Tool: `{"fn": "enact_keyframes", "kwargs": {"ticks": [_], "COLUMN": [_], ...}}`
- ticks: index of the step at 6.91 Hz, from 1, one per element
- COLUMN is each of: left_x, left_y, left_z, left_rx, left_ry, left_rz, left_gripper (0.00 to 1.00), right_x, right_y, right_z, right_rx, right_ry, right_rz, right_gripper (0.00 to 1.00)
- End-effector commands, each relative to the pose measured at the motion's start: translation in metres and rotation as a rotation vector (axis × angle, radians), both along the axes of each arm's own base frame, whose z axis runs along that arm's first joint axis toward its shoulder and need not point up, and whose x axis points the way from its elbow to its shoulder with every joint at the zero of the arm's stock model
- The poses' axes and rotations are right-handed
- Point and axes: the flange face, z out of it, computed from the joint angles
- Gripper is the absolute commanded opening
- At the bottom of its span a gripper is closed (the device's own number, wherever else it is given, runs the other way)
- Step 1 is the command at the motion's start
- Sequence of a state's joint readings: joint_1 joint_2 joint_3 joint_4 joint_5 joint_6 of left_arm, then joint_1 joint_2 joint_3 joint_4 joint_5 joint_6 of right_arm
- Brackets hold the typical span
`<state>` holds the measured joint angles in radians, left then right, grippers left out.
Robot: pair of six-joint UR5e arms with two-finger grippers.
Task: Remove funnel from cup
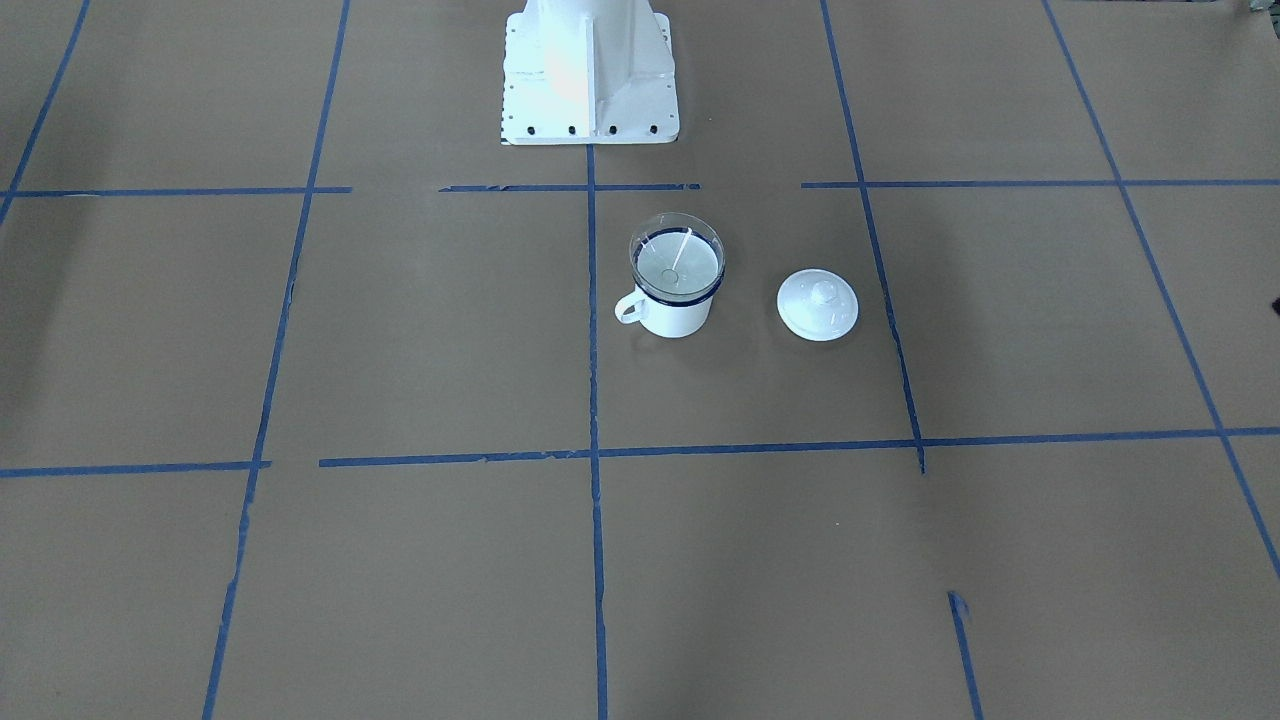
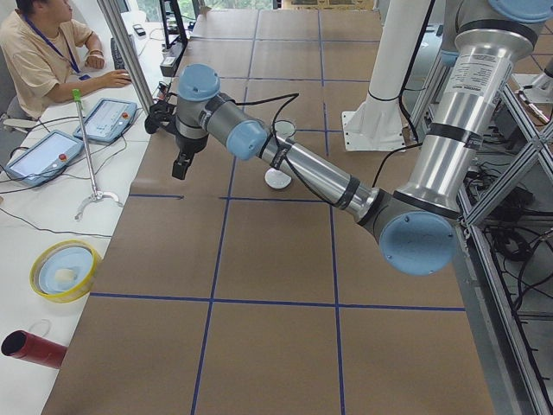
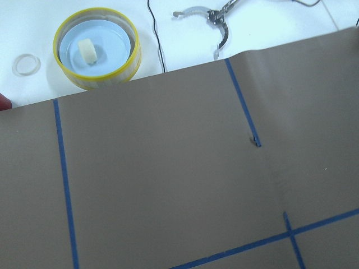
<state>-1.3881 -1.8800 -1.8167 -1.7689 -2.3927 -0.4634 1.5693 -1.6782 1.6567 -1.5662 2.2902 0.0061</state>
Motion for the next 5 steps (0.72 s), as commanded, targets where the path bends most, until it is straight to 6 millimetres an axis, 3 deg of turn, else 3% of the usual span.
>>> {"fn": "enact_keyframes", "kwargs": {"ticks": [1,2,3,4,5], "left_x": [0.134,0.203,0.259,0.314,0.355], "left_y": [0.022,0.04,0.05,0.072,0.096], "left_z": [-0.069,-0.09,-0.125,-0.177,-0.203], "left_rx": [-0.194,-0.318,-0.392,-0.471,-0.546], "left_ry": [0.127,0.14,0.093,0.031,0.039], "left_rz": [0.012,-0.041,-0.089,-0.104,-0.096], "left_gripper": [1.0,1.0,1.0,1.0,1.0], "right_x": [0.0,0.0,0.0,0.0,0.0], "right_y": [0.0,0.0,0.0,0.0,0.0], "right_z": [0.0,0.0,0.0,0.0,0.0], "right_rx": [0.0,0.0,0.0,0.0,0.0], "right_ry": [0.0,0.0,0.0,0.0,0.0], "right_rz": [0.0,0.0,0.0,0.0,0.0], "right_gripper": [1.0,1.0,1.0,1.0,1.0]}}
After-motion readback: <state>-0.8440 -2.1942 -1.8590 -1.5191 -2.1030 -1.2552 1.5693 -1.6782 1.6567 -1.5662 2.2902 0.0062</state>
